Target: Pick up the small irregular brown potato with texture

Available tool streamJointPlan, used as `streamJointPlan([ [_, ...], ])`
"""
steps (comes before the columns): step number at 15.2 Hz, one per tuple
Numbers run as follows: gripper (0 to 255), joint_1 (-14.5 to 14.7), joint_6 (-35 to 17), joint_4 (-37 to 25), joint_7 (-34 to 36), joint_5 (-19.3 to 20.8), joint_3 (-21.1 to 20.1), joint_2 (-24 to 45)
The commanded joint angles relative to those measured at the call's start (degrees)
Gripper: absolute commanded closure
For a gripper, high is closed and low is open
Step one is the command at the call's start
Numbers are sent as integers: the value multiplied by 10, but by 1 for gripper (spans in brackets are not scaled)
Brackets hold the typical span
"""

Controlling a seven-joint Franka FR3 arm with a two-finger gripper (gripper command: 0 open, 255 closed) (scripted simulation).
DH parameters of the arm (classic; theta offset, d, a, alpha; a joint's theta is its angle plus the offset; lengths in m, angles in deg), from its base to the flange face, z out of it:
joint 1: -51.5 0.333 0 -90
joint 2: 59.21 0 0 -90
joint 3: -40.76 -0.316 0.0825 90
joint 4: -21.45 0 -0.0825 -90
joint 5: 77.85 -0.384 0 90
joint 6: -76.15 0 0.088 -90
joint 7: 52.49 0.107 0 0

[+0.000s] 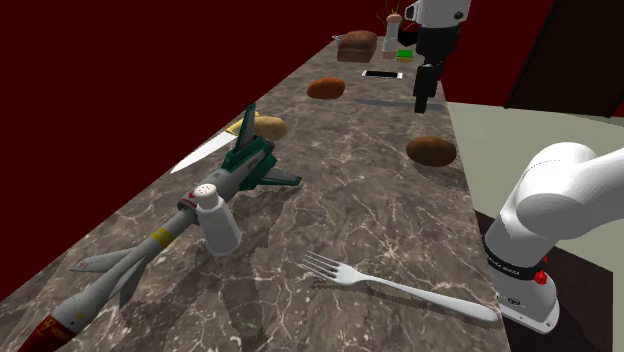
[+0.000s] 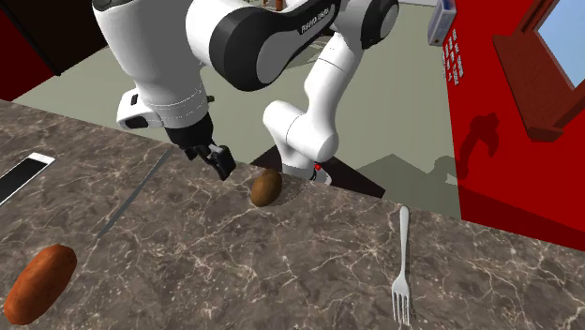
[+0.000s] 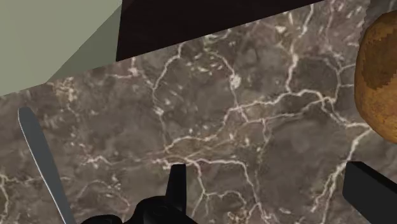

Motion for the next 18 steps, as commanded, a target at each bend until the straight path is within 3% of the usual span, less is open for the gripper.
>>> streamJointPlan([
  [1, 0, 0, 0, 0, 0, 0, 0, 0],
  [10, 0, 13, 47, 54, 181, -142, -85, -89],
  [18, 0, 17, -3, 121, 178, -153, -95, -105],
])
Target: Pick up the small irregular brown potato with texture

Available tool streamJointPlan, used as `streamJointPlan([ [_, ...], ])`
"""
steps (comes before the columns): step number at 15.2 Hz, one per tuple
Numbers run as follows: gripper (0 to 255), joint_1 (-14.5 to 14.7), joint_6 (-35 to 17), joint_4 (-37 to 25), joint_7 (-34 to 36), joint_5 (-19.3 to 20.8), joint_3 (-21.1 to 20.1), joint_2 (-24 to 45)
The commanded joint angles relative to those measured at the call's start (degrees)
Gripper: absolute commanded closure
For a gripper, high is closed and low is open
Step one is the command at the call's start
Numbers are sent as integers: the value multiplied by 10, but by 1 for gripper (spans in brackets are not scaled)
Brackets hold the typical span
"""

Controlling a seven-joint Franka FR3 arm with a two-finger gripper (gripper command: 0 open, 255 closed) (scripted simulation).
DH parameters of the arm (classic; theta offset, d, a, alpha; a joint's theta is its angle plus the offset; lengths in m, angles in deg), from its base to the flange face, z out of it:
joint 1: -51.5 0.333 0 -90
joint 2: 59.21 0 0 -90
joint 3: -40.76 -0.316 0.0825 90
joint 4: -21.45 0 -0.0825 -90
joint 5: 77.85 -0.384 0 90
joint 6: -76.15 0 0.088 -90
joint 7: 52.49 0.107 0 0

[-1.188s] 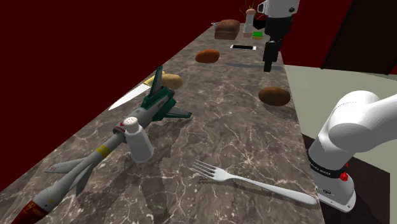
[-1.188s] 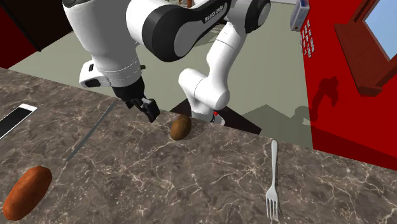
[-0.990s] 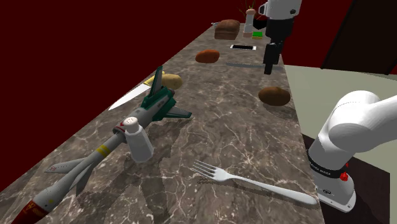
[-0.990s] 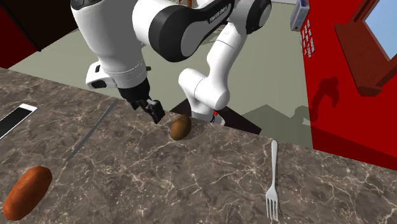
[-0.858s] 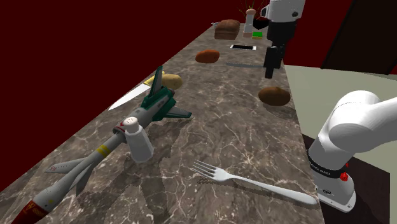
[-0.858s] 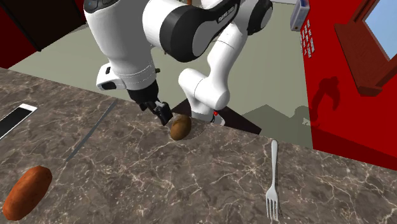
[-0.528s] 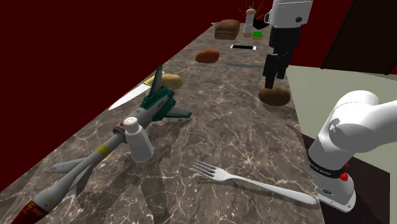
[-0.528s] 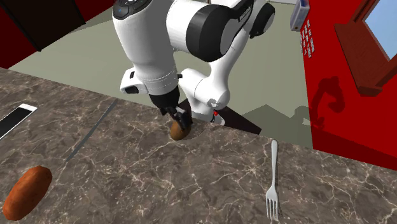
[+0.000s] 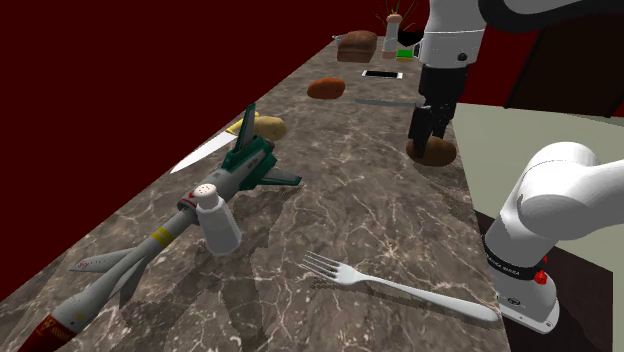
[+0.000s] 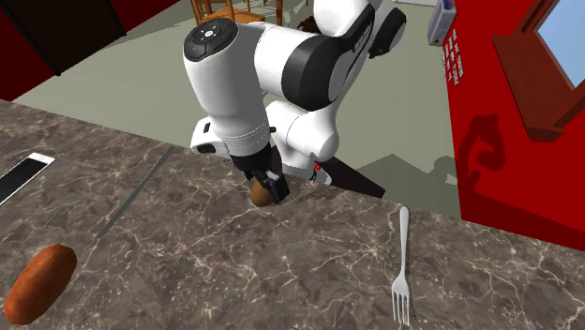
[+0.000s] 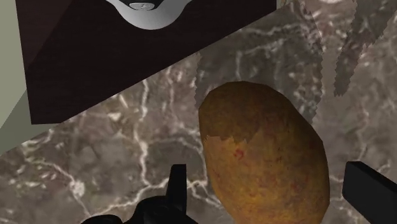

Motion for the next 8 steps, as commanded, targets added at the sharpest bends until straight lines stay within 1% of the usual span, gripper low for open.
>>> streamJointPlan([
  [1, 0, 1, -7, 9, 0, -2, -2, -3],
  [2, 0, 1, -7, 9, 0, -2, -2, -2],
  [3, 255, 1, -7, 10, 0, -2, -2, -3],
  [8, 255, 1, -7, 10, 0, -2, -2, -4],
])
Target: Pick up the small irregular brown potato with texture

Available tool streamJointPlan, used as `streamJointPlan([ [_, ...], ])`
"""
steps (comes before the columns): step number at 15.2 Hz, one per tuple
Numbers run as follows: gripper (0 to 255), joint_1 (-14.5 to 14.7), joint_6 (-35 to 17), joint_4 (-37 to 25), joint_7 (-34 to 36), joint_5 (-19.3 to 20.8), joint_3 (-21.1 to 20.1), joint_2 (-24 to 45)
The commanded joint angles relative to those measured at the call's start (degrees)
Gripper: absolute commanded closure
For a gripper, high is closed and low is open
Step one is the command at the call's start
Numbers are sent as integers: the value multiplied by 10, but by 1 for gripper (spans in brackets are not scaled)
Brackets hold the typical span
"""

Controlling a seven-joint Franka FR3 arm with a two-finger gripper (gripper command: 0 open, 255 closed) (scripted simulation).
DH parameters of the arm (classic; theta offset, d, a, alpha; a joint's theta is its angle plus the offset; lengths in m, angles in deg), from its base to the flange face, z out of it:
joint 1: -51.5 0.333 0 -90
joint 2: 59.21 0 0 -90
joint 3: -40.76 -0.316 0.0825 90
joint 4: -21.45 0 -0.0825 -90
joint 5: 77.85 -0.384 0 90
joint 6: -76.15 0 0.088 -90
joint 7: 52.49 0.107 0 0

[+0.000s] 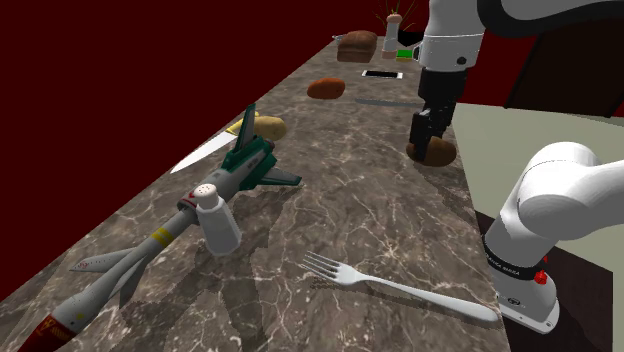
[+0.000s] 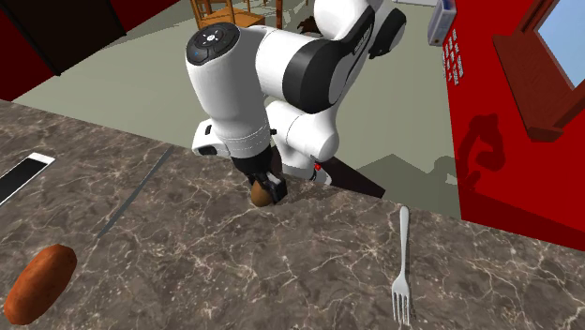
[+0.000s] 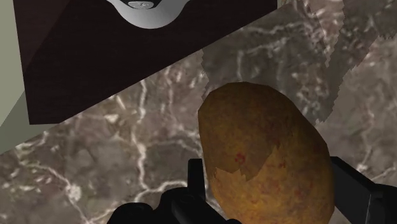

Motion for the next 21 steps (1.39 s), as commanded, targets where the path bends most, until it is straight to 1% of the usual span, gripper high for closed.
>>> streamJointPlan([
  [1, 255, 0, 1, 1, 0, 0, 0, 0],
  [4, 255, 0, 0, 0, 0, 0, -1, 1],
  [19, 255, -7, 97, -135, 10, 15, 16, 39],
  [21, 255, -7, 98, -136, 10, 15, 16, 39],
])
